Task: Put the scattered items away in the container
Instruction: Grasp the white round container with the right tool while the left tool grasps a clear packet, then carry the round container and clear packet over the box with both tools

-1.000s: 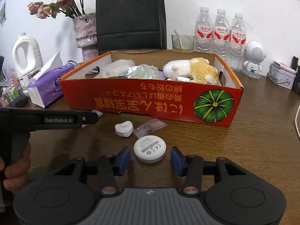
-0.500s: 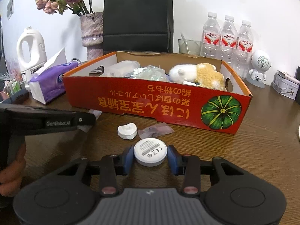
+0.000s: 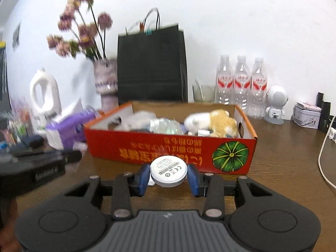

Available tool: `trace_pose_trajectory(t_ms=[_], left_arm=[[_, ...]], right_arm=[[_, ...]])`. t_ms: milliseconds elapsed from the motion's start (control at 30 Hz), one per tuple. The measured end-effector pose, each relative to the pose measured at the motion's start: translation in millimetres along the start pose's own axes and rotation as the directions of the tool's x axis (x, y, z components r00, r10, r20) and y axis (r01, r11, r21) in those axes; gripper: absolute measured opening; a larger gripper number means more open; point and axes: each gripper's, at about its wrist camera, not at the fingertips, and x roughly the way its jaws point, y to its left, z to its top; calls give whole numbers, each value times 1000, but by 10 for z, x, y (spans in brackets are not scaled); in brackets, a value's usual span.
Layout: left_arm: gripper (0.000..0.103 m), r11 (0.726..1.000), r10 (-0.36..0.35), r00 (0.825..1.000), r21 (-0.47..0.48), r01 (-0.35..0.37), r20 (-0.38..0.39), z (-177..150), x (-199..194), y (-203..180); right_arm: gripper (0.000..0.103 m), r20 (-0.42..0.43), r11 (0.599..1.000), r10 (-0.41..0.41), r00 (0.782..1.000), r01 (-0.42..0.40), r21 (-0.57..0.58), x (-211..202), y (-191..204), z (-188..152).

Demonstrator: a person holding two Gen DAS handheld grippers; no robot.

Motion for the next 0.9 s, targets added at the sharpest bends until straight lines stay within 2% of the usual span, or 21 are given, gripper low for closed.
trace_pose_trajectory(t_ms=[100, 300, 533, 733, 900], left_arm=[[10, 999, -23, 999, 42, 21, 48, 8, -222, -69], [10, 997, -73, 995, 17, 72, 73, 27, -618, -111], [10, 997, -72, 991, 8, 71, 112, 18, -961, -127], [10, 997, -72, 987, 6, 72, 143, 50, -1109, -99], [10, 998, -69, 985, 16, 67, 156, 200, -987, -42]], right_arm=[[38, 38, 1000, -7, 999, 7, 15, -219, 10, -30], [38, 120, 1000, -26, 992, 25, 9, -671, 39, 10], [38, 160, 1000, -23, 987, 24, -2, -1044, 120, -4], [38, 189, 1000, -17, 982, 20, -14, -1198, 192, 27], [38, 174, 1000, -19, 985, 19, -1, -1088, 146, 118]])
